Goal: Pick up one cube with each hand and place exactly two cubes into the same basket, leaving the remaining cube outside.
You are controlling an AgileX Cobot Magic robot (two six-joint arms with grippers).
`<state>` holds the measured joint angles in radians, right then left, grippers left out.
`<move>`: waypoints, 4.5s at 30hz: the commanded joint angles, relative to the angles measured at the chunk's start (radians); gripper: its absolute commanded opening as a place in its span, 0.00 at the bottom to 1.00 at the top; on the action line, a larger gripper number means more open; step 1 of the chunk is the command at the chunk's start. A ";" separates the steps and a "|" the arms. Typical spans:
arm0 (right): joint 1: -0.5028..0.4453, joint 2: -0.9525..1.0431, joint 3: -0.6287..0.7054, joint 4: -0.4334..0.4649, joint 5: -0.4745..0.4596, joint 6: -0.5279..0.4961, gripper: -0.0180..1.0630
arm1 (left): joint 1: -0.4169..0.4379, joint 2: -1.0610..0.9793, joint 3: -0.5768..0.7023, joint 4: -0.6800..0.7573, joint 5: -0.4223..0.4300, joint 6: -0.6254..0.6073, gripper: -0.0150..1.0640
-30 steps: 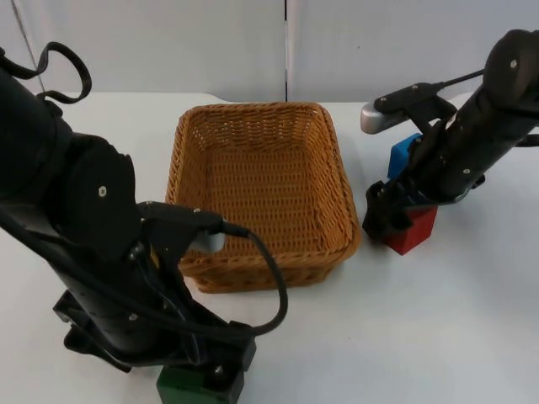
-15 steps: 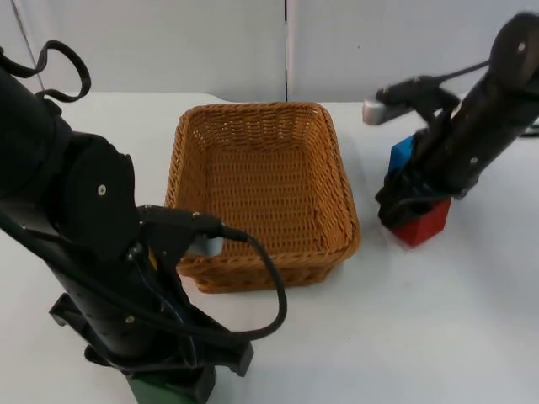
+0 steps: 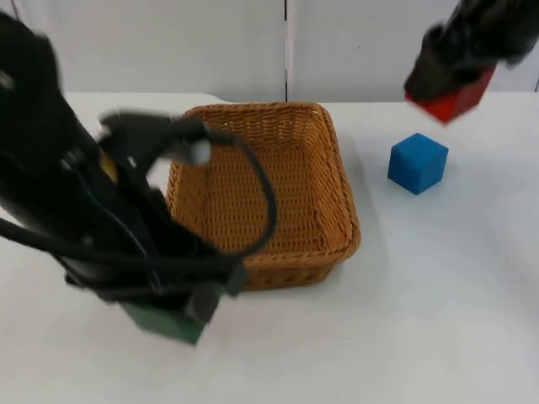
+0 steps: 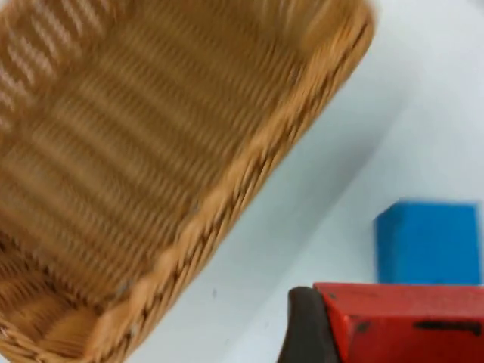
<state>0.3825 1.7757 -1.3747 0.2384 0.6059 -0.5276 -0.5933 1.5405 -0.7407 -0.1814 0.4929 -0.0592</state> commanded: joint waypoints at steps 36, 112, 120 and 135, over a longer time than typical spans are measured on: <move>0.002 -0.156 -0.008 0.064 -0.034 0.041 0.02 | -0.001 -0.343 -0.003 0.062 -0.046 -0.002 0.01; 0.142 0.767 -0.828 0.131 0.137 0.093 0.20 | 0.087 0.527 -0.364 0.260 -0.392 0.074 0.04; 0.142 0.767 -0.828 0.131 0.137 0.093 0.53 | 0.087 0.527 -0.364 0.260 -0.397 0.074 0.51; 0.140 0.684 -0.828 0.123 0.122 0.105 0.69 | 0.087 0.438 -0.364 0.260 -0.387 0.074 0.77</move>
<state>0.5197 2.4863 -2.1935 0.3630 0.7376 -0.4188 -0.5067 2.0005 -1.1006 0.0811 0.1162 0.0174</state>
